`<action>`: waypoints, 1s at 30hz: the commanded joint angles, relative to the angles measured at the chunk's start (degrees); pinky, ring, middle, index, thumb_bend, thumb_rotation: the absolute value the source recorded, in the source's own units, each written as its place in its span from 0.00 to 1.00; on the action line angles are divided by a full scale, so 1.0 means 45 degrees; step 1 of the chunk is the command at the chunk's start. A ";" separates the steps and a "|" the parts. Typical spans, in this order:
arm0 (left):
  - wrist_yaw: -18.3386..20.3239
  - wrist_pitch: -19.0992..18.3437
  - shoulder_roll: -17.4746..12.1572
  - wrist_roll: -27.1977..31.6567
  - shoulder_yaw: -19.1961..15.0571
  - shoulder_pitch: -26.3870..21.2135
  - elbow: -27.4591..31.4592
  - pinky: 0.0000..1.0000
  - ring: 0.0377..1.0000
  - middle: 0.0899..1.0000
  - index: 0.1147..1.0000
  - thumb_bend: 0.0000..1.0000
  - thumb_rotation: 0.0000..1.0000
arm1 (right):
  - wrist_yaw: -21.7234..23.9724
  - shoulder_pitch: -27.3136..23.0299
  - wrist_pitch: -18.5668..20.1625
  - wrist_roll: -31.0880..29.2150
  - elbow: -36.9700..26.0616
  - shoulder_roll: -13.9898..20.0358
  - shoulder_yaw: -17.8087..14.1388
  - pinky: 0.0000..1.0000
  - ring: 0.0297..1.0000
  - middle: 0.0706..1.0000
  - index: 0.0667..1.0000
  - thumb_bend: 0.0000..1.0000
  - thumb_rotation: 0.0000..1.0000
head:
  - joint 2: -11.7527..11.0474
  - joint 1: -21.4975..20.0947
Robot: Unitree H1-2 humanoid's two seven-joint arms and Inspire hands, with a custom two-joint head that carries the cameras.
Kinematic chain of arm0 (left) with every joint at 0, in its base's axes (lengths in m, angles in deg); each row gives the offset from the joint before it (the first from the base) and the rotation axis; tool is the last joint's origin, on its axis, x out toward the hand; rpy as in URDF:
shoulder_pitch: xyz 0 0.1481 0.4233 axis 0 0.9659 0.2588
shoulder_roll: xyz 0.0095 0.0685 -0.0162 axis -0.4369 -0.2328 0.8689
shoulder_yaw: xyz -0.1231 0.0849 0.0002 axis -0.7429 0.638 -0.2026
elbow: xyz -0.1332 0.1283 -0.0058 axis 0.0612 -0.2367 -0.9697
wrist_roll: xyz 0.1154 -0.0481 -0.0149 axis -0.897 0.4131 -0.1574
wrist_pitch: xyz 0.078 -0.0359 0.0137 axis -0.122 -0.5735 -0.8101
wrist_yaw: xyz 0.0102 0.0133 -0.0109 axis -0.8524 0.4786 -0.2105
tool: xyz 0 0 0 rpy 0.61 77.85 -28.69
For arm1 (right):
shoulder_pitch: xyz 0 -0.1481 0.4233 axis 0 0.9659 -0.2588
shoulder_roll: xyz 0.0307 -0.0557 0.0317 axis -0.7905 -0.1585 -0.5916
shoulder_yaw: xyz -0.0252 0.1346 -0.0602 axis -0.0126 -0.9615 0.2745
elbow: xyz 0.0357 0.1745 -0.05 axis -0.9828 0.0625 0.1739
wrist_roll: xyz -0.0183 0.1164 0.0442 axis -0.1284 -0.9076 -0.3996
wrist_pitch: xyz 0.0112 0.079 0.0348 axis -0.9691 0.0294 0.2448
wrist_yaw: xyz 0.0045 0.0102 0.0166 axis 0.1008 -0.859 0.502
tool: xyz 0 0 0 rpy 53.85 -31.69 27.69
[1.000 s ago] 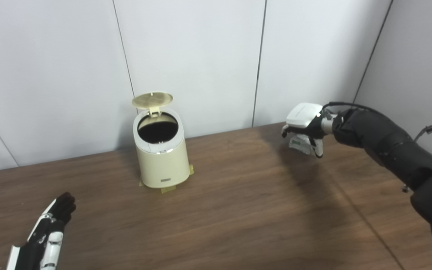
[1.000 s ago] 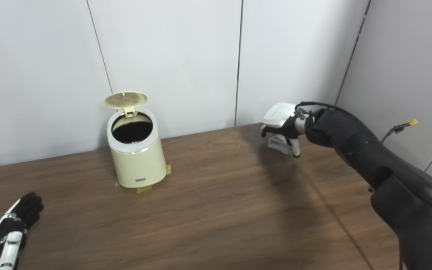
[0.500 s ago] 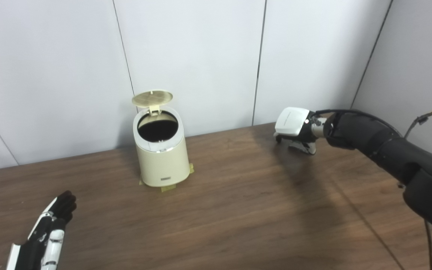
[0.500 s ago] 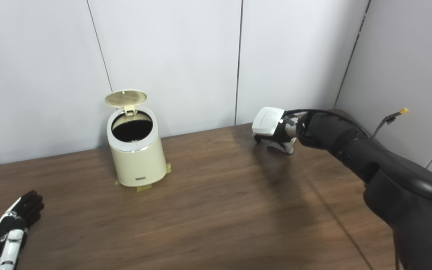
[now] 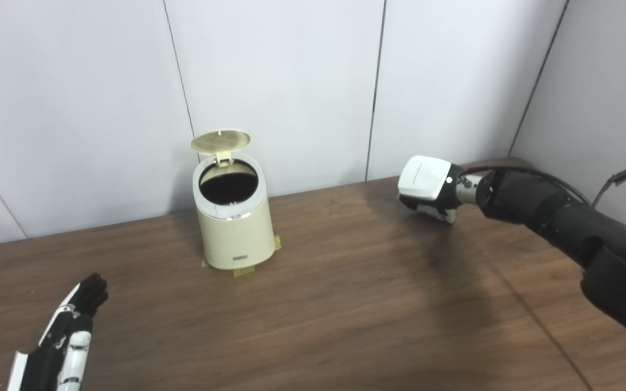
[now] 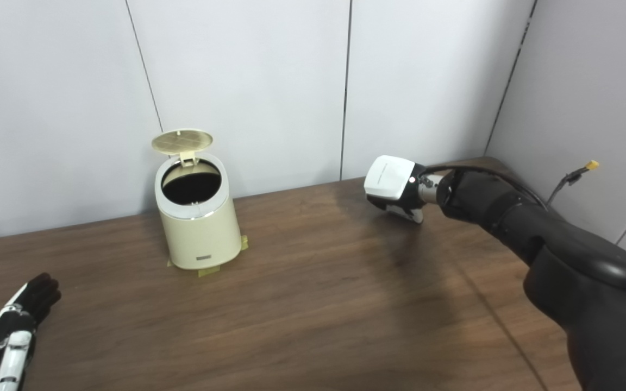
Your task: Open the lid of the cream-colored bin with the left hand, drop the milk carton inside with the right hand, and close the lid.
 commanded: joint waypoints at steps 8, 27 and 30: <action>-0.0067 0.0501 0.0163 0.0126 -0.0012 -0.0186 -0.0138 0.97 0.91 0.89 0.89 0.29 0.78 | -0.2010 -0.0878 0.0511 0.0024 -0.0148 0.0500 -0.0196 0.48 0.48 0.46 0.43 0.53 0.00 | -0.0049 -0.0101; 0.0005 0.0893 0.0128 0.0138 0.0068 -0.0440 -0.0772 0.96 0.90 0.88 0.88 0.26 0.78 | 0.0572 0.1039 0.0690 -0.2612 -0.6726 0.1254 -0.5288 0.39 0.45 0.41 0.46 0.52 0.00 | -0.0317 -0.0122; -0.0020 0.0813 0.0152 0.0159 0.0060 -0.0443 -0.0746 0.98 0.90 0.88 0.88 0.27 0.78 | 0.1366 0.1269 0.0611 -0.3314 -0.7225 0.1017 -0.5865 0.38 0.44 0.41 0.46 0.52 0.00 | -0.0313 -0.0134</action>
